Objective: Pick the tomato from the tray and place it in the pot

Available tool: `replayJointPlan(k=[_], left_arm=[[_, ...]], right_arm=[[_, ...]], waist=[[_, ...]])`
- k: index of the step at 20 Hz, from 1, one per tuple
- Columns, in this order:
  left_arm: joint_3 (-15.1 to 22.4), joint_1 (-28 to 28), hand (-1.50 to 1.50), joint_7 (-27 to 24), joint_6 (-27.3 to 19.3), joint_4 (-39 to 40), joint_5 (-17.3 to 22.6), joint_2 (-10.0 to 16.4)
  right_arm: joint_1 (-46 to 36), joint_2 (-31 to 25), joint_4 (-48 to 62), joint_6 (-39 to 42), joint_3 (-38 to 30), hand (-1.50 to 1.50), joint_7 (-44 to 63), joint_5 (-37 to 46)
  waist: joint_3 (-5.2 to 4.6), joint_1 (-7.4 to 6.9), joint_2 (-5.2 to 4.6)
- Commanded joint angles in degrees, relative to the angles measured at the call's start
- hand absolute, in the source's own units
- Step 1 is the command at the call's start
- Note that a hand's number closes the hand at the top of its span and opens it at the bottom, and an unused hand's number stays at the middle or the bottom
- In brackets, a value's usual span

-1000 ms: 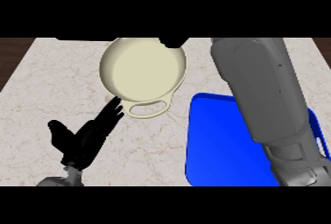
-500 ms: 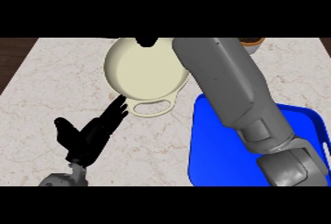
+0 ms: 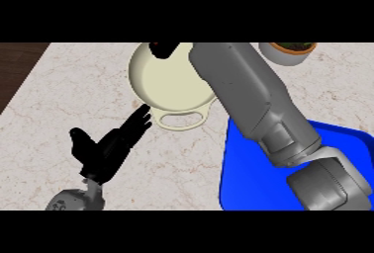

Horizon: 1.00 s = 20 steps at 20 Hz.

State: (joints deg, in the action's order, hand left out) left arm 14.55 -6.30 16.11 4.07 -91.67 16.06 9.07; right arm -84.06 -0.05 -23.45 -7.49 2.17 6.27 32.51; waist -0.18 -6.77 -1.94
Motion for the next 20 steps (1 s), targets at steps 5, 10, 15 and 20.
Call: replayJointPlan(k=[5,10,15,20], left_arm=[[0.2,-2.56,0.0,2.24,1.44,0.7,1.06,-0.23],[2.08,-2.57,0.0,2.14,1.6,-0.6,-0.15,-0.76],[2.02,-3.59,0.0,0.96,1.35,1.2,-0.97,-1.48],[1.64,-2.85,0.0,-0.15,2.44,2.9,-0.68,-1.13]], right_arm=[[-0.85,0.05,7.86,-3.82,0.23,1.5,0.06,-7.56],[1.8,0.05,8.17,-3.39,-6.07,-1.5,-4.17,-17.07],[1.75,0.05,9.21,-4.2,-7.63,-1.5,-9.76,-22.02],[1.25,0.05,9.7,-8.97,-9.5,-1.5,-14.53,-25.44]], waist=[[-0.04,-2.84,-0.56],[0.11,-4.43,-1.0],[0.07,-4.95,-1.13],[0.03,-4.53,-1.1]])
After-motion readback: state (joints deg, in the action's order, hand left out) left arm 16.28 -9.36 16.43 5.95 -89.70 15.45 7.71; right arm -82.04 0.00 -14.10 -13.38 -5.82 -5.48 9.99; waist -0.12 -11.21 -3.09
